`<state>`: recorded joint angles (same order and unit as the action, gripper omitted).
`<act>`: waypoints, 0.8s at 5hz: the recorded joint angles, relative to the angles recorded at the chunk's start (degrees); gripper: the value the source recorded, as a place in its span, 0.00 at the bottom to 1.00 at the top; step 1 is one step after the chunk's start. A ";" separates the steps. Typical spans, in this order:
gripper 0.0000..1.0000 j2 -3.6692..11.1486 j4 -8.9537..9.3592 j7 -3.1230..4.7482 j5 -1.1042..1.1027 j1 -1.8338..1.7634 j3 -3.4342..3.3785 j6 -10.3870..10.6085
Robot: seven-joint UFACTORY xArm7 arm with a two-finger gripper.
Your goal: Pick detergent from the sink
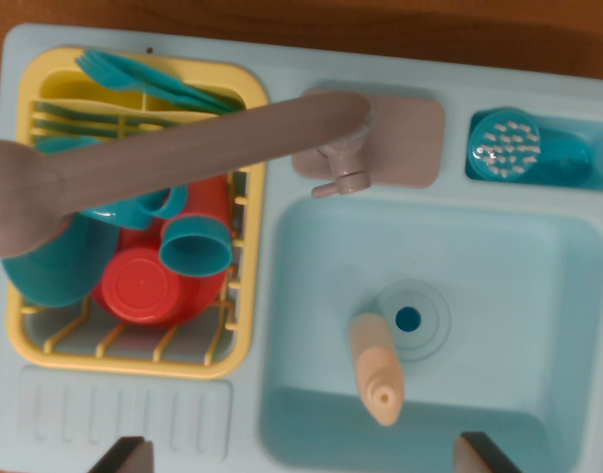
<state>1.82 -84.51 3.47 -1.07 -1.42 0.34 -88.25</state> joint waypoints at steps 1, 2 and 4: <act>0.00 0.00 0.00 0.00 0.00 0.00 0.00 0.00; 0.00 0.16 1.71 0.81 0.09 0.15 0.23 1.85; 0.00 0.33 3.55 1.69 0.18 0.30 0.47 3.84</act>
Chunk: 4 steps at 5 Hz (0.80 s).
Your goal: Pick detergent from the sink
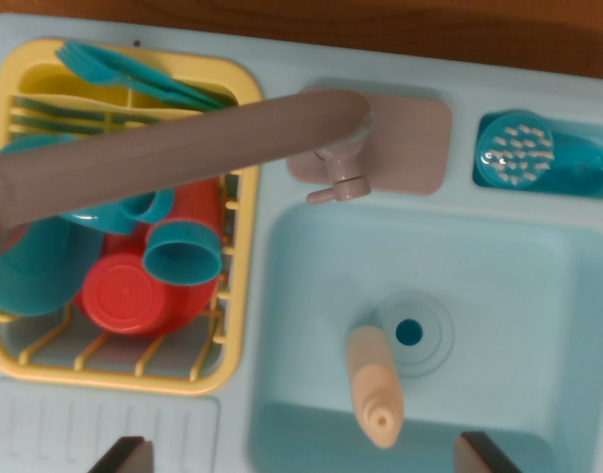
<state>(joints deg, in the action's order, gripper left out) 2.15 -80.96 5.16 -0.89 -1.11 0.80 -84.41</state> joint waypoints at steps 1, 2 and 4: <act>0.00 0.00 0.00 0.00 0.00 0.00 0.00 0.00; 0.00 0.19 2.05 0.98 0.10 0.18 0.27 2.22; 0.00 0.40 4.37 2.08 0.22 0.38 0.58 4.72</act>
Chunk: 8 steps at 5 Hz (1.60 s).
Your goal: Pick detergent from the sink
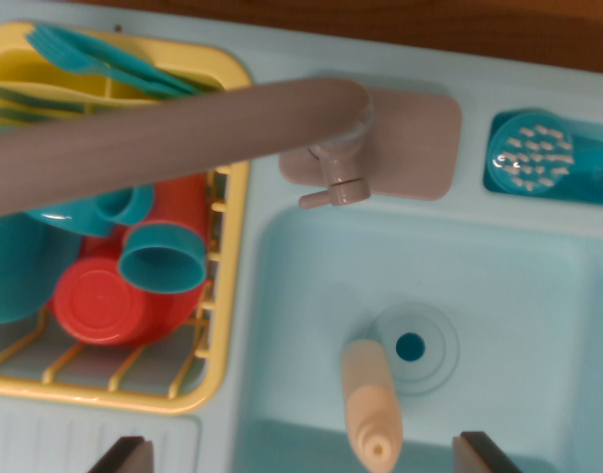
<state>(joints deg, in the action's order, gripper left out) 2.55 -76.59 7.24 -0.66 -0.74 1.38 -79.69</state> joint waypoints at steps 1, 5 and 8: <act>0.00 0.00 0.00 0.00 0.00 0.00 0.00 0.00; 0.00 0.43 4.69 2.23 0.24 0.40 0.62 5.07; 0.00 0.89 9.76 4.64 0.50 0.84 1.29 10.55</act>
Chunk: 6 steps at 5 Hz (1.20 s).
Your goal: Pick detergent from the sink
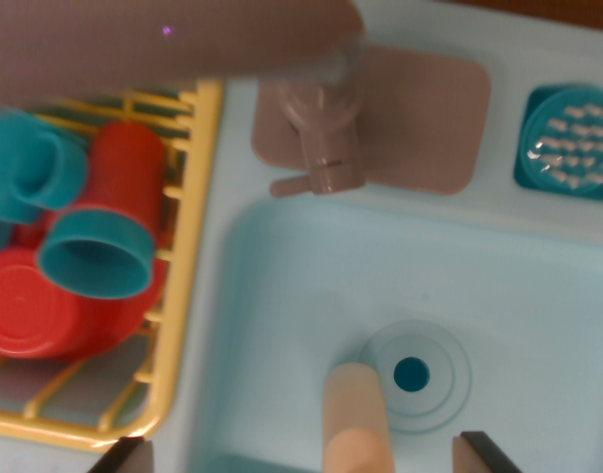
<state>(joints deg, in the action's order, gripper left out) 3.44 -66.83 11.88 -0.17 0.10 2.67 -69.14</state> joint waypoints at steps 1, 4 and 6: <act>0.00 0.00 0.00 0.00 0.00 0.00 0.00 0.00; 0.00 0.45 4.89 2.33 0.25 0.42 0.64 5.29; 0.00 0.66 7.25 3.45 0.37 0.62 0.96 7.84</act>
<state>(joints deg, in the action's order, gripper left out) 4.11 -59.58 15.33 0.20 0.72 3.62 -61.30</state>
